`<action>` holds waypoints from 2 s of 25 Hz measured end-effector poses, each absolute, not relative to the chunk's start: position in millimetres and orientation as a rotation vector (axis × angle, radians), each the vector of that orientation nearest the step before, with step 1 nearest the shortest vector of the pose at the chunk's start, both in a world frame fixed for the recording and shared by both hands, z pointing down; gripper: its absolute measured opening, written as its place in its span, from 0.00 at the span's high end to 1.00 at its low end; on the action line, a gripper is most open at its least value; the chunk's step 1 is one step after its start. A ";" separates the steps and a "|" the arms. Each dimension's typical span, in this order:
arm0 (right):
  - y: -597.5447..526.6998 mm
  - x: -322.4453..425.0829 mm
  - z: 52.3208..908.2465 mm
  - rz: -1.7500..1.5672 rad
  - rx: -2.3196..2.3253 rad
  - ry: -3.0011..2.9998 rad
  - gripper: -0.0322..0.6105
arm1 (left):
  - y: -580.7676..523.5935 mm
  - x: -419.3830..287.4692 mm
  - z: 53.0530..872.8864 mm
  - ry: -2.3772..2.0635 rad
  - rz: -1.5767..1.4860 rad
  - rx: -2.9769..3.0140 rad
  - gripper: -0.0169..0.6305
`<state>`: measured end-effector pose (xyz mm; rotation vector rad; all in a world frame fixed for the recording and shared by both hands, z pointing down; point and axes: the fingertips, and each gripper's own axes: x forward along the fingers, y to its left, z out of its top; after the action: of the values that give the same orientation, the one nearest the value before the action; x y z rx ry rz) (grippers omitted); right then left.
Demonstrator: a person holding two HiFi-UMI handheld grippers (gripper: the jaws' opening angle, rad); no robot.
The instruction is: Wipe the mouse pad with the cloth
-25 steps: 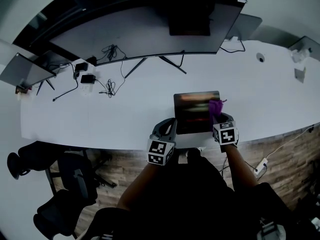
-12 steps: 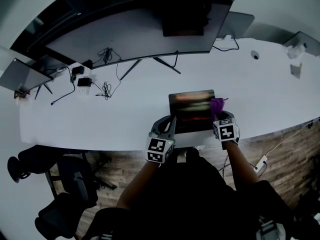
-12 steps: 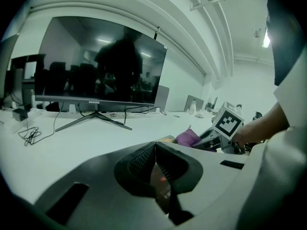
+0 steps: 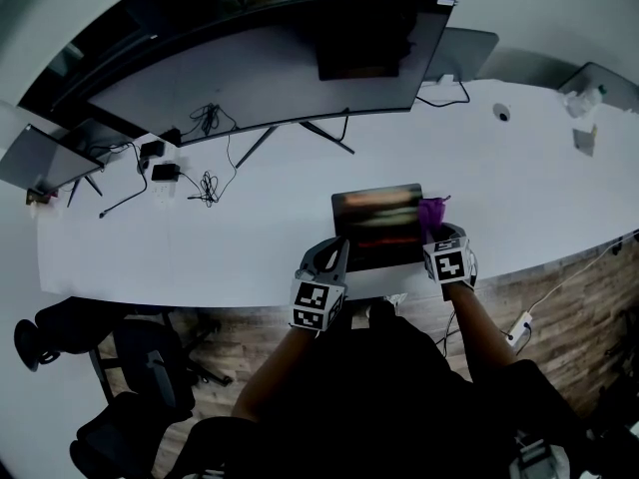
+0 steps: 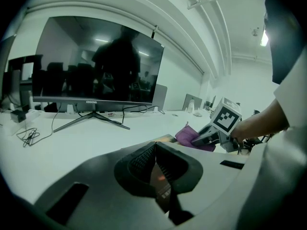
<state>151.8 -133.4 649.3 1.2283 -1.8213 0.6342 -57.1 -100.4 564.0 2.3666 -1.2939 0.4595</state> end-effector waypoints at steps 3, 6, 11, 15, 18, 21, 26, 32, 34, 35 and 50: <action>-140.7 145.8 626.4 0.577 1.269 -1.865 0.84 | -105.6 -56.3 555.5 -1.298 0.427 2.381 0.94; -149.4 136.1 602.4 0.519 1.299 -1.906 0.84 | -113.3 -60.1 549.2 -1.316 0.403 2.386 0.94; -166.8 114.8 550.5 0.392 1.367 -2.044 0.84 | -132.6 -74.3 526.0 -1.385 0.366 2.406 0.94; -177.1 102.8 507.6 0.275 1.467 -2.158 0.84 | -142.9 -86.7 508.3 -1.436 0.363 2.442 0.94; -181.6 97.4 479.2 0.199 1.536 -2.242 0.84 | -150.4 -98.7 494.1 -1.480 0.353 2.454 0.94; -181.1 88.6 452.0 0.104 1.567 -2.336 0.84 | -156.3 -107.7 481.9 -1.514 0.337 2.462 0.94; -175.9 75.2 425.8 0.028 1.561 -2.410 0.84 | -158.8 -110.8 464.9 -1.525 0.312 2.492 0.94; -174.1 68.8 414.4 -0.004 1.558 -2.421 0.84 | -160.4 -109.1 451.1 -1.535 0.295 2.526 0.94; -173.4 67.7 412.3 -0.008 1.559 -2.423 0.84 | -160.1 -106.2 447.1 -1.535 0.281 2.534 0.94; -173.2 67.5 411.0 -0.012 1.561 -2.424 0.84 | -159.9 -104.9 445.1 -1.536 0.275 2.538 0.94; -170.5 66.0 401.4 -0.019 1.589 -2.452 0.84 | -154.2 -100.3 433.7 -1.548 0.247 2.554 0.94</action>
<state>66.0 -170.5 401.4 1.5886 -2.4524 -0.0188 -100.3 -154.2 433.7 2.5537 -1.5480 0.2472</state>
